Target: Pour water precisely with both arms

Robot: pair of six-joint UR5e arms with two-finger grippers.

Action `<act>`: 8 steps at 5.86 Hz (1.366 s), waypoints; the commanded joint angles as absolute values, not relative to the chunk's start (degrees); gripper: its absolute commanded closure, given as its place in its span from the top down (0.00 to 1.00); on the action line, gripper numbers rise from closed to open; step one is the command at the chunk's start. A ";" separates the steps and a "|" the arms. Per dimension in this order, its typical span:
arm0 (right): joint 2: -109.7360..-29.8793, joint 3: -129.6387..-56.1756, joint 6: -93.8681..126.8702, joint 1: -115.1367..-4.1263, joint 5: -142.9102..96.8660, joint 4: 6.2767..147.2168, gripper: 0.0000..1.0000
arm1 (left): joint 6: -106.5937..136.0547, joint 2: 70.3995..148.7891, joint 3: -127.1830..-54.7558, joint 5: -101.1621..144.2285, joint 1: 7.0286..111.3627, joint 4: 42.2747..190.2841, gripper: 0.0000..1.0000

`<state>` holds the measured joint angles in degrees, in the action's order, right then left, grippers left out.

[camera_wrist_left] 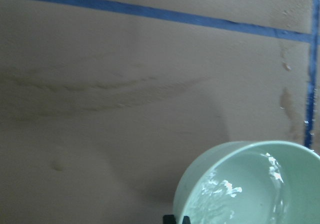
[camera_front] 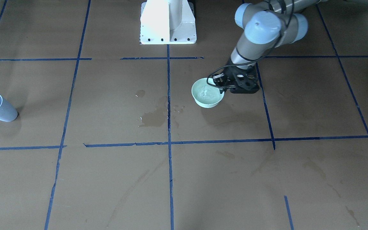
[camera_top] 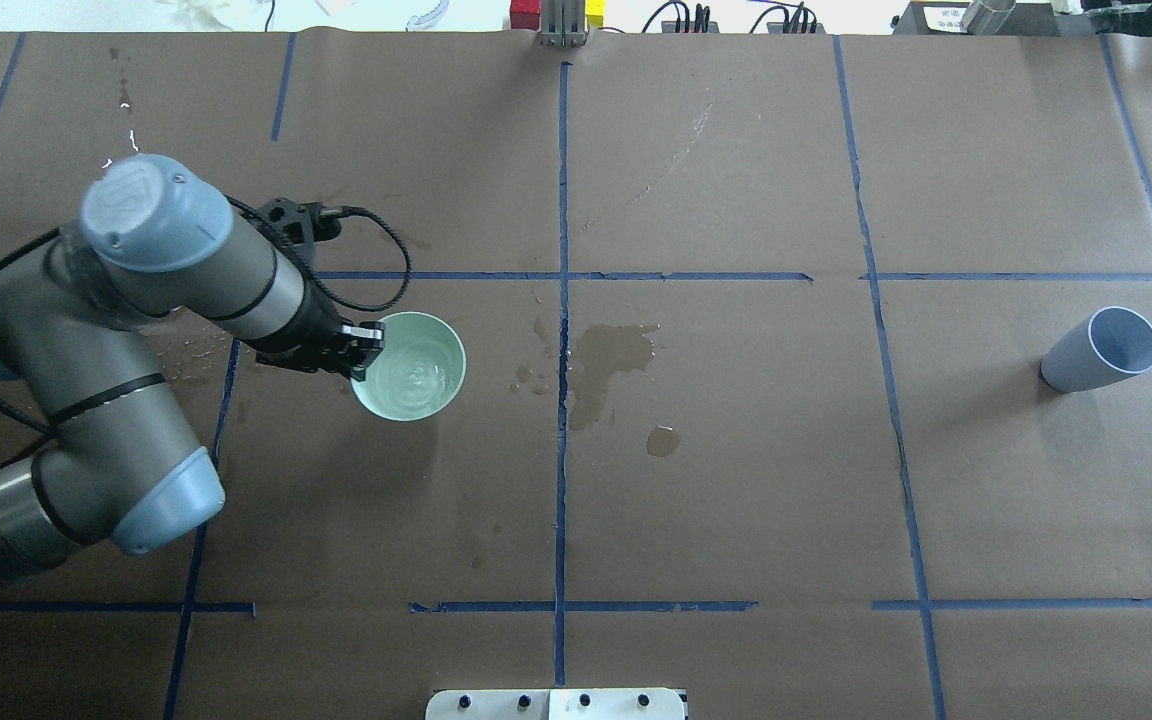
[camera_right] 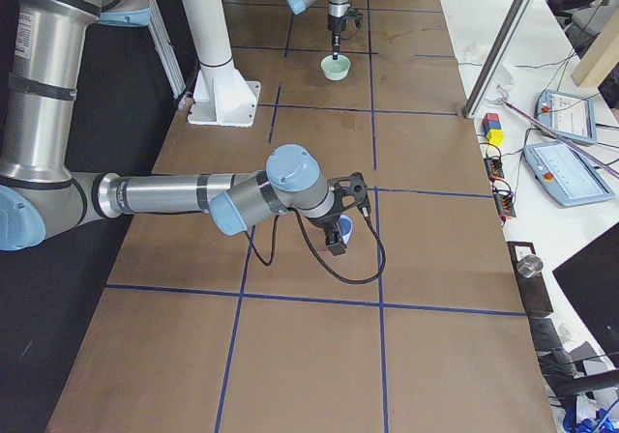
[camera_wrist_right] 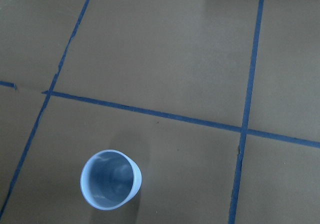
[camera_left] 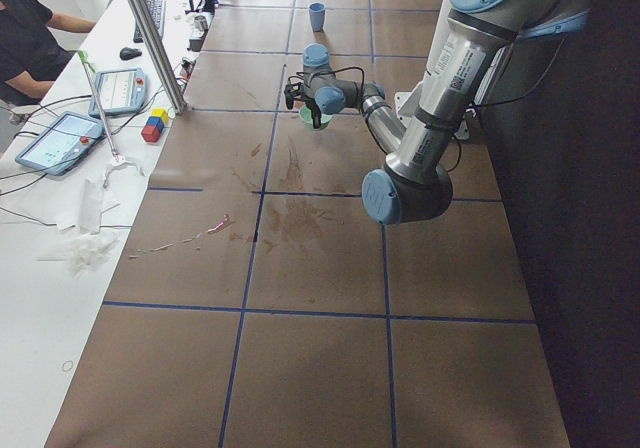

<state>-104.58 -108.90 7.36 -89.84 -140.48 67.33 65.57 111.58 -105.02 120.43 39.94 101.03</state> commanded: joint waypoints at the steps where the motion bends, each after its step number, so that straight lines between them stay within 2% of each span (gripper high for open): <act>1: -104.68 -108.90 -7.64 -89.30 -140.28 78.51 1.00 | 52.45 101.30 -108.19 123.82 46.02 102.56 0.00; 2: -104.50 -109.51 -11.74 -89.82 -140.19 83.97 1.00 | 45.60 95.68 -107.67 126.62 49.36 106.05 0.00; 4: -104.50 -109.60 -12.30 -89.30 -140.19 84.20 1.00 | 34.17 89.85 -104.96 129.28 54.90 107.49 0.00; 8: -104.41 -110.56 -12.30 -89.91 -140.10 84.29 1.00 | 22.86 88.24 -95.46 132.54 59.76 107.58 0.00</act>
<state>-104.42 -110.02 -12.30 -89.83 -140.10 84.23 24.09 88.29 -97.02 132.49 59.36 107.57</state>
